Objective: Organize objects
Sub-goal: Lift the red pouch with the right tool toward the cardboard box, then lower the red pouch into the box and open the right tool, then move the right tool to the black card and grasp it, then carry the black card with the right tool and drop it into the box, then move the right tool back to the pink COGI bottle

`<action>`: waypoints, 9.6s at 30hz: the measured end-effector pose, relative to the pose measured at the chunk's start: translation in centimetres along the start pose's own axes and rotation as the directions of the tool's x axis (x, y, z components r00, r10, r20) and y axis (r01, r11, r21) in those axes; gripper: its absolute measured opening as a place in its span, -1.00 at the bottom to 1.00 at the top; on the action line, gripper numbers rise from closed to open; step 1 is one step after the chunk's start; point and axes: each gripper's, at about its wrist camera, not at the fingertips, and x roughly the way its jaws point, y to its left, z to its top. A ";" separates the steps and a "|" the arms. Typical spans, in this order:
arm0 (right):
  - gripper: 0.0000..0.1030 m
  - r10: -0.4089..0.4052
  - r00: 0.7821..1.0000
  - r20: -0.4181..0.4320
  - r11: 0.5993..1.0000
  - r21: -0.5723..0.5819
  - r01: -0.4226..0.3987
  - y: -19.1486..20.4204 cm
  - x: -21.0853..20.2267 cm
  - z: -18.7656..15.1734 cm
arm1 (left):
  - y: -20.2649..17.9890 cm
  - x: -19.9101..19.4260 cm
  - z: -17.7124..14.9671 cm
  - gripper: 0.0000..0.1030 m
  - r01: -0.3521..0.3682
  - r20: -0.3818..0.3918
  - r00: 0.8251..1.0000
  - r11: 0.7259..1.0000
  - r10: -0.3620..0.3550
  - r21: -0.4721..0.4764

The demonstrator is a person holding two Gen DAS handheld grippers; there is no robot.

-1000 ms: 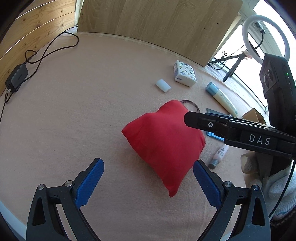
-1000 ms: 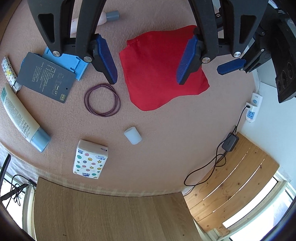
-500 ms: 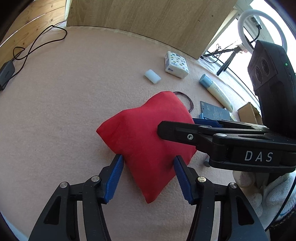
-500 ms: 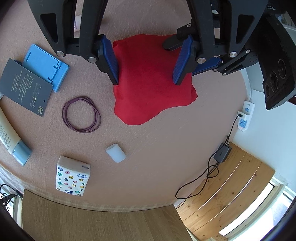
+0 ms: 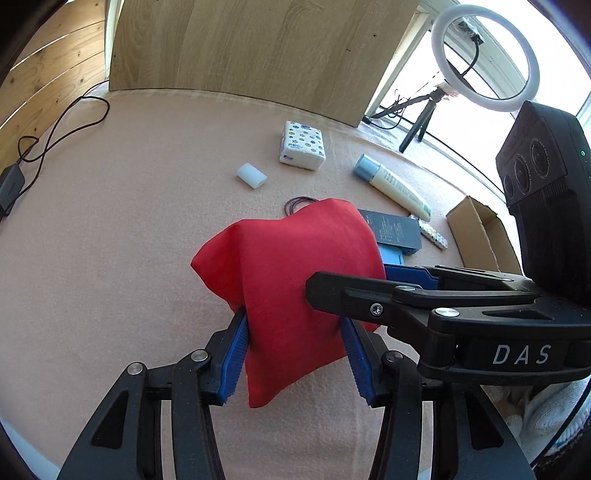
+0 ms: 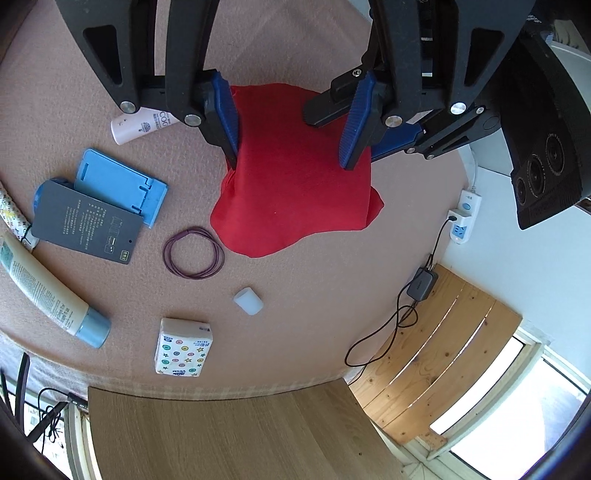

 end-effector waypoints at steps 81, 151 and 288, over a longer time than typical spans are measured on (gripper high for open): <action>0.25 -0.223 0.952 0.211 0.975 0.055 0.216 -10.8 -14.4 -2.3 | -5.7 -0.2 3.5 0.07 -0.040 0.036 0.999 0.996 0.037 0.080; 0.11 -0.236 0.941 -0.241 0.964 -0.178 0.196 -10.2 1.4 0.8 | 0.9 -2.3 -0.8 0.10 -0.105 0.029 0.994 0.990 0.108 -0.096; -0.02 -0.099 0.995 0.008 0.995 0.002 0.099 -7.3 -4.2 -3.3 | 2.0 7.1 2.6 0.13 -0.275 -0.085 0.953 0.949 0.289 0.152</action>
